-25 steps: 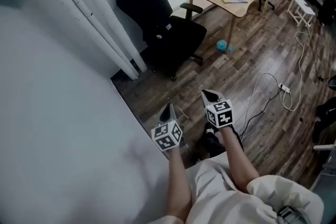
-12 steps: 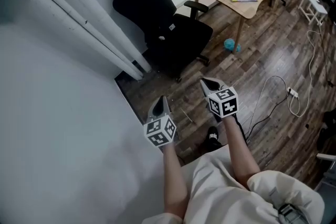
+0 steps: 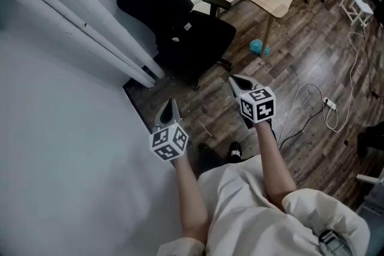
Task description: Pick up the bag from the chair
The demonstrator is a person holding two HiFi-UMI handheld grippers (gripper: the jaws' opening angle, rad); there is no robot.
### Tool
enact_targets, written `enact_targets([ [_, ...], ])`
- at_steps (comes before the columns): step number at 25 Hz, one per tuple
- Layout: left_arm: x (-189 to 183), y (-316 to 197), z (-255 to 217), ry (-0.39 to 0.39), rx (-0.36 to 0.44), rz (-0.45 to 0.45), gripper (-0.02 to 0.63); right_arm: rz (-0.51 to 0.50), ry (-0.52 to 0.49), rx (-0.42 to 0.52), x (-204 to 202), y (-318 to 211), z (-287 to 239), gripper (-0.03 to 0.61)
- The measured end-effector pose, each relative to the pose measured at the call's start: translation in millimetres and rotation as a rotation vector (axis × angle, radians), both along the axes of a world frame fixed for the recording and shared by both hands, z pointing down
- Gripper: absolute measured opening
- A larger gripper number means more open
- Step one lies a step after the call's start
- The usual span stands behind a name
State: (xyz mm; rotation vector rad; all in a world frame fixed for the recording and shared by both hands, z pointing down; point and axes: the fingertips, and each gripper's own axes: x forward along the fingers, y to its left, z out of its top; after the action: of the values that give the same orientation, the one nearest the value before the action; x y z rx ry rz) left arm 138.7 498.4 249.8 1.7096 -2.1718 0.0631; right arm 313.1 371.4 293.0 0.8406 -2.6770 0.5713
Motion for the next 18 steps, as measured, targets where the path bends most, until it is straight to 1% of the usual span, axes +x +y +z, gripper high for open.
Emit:
enact_targets([
  [4,1.9,-18.1,-1.2,-0.007,0.000,0.020,0.006,0.023,-0.008,-0.003,7.2,-15.8,0.5,0.000],
  [9,-3.1,-44.2,-1.1,0.005,-0.001,0.050,0.006,0.038,-0.018,-0.002,0.9,-37.8,-2.8,0.000],
  [13,-15.7,-65.8,-5.3,0.011,0.012,0.067,0.006,0.043,-0.021,0.004,-9.7,-53.5,-5.5,0.000],
  [18,-40.8,-102.3,-2.8,0.084,0.057,0.078,0.006,0.040,0.000,0.024,-27.8,-82.2,-10.6,0.000],
])
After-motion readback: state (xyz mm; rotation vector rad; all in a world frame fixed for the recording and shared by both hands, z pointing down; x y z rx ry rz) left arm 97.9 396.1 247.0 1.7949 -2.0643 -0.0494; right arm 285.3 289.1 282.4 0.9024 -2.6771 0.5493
